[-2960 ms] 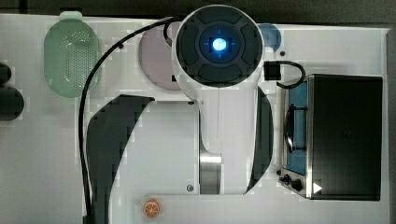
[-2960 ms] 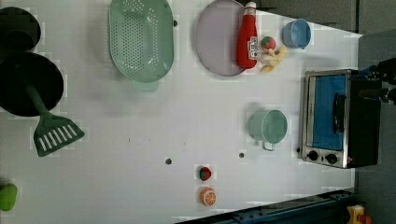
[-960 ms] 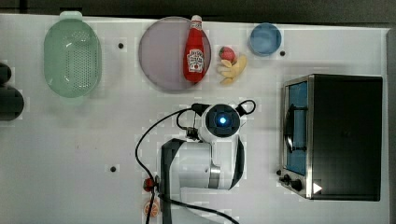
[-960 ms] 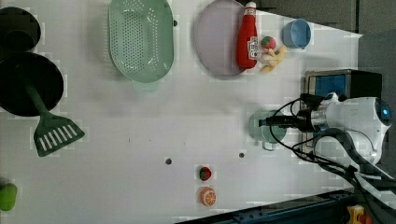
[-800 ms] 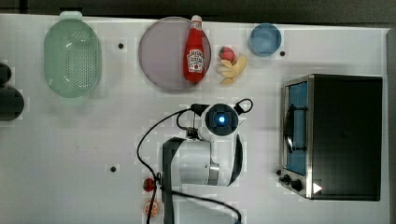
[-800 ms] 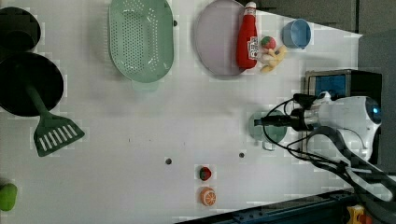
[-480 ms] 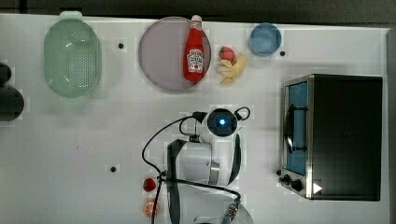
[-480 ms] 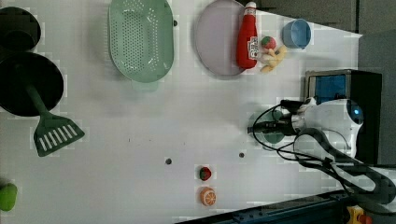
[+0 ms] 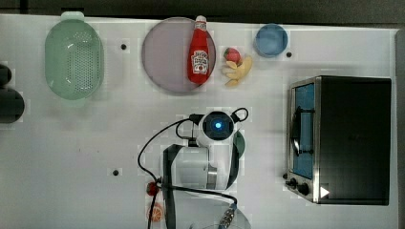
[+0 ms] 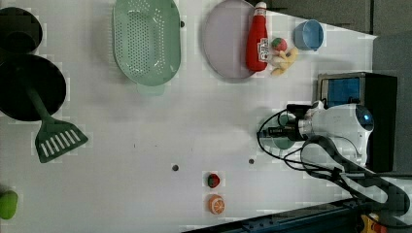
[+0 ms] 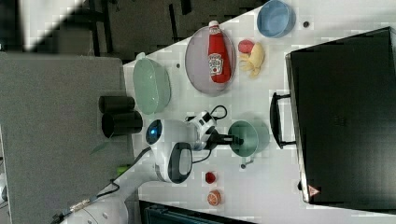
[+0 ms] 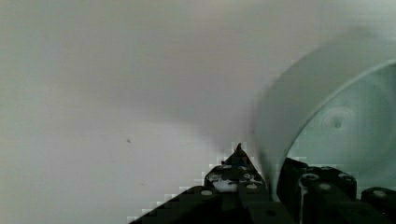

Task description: Drag mug right to left.

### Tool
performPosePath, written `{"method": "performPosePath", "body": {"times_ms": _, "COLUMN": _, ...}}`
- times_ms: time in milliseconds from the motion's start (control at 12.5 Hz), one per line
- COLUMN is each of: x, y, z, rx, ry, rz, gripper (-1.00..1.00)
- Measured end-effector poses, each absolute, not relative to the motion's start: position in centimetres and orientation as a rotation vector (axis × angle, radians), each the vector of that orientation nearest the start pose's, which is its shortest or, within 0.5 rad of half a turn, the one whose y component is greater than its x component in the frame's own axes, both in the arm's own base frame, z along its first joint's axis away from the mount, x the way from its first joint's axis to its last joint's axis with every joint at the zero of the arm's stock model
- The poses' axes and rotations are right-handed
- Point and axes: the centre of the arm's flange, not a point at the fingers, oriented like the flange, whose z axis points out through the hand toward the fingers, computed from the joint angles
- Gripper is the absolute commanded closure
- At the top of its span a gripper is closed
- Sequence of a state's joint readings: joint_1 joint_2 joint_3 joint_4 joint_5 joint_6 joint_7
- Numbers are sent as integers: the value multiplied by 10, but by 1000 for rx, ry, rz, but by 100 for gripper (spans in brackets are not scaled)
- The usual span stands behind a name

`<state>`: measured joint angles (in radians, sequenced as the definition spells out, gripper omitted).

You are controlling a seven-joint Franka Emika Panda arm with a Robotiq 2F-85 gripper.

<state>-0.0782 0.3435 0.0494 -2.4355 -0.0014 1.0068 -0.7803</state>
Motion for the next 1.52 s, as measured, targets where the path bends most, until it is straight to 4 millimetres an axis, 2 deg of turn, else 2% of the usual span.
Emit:
{"method": "performPosePath", "body": {"times_ms": 240, "x": 472, "y": 7, "z": 158, "rx": -3111, "ry": 40, "rz": 279, "gripper": 65}}
{"method": "performPosePath", "body": {"times_ms": 640, "x": 473, "y": 43, "z": 165, "rx": -3107, "ry": -30, "rz": 242, "gripper": 65}}
{"method": "performPosePath", "body": {"times_ms": 800, "x": 473, "y": 59, "z": 167, "rx": -3111, "ry": -6, "rz": 235, "gripper": 65}}
{"method": "performPosePath", "body": {"times_ms": 1200, "x": 465, "y": 112, "z": 168, "rx": -3109, "ry": 54, "rz": 238, "gripper": 65}}
{"method": "performPosePath", "body": {"times_ms": 1520, "x": 473, "y": 157, "z": 166, "rx": -3104, "ry": -9, "rz": 213, "gripper": 65}}
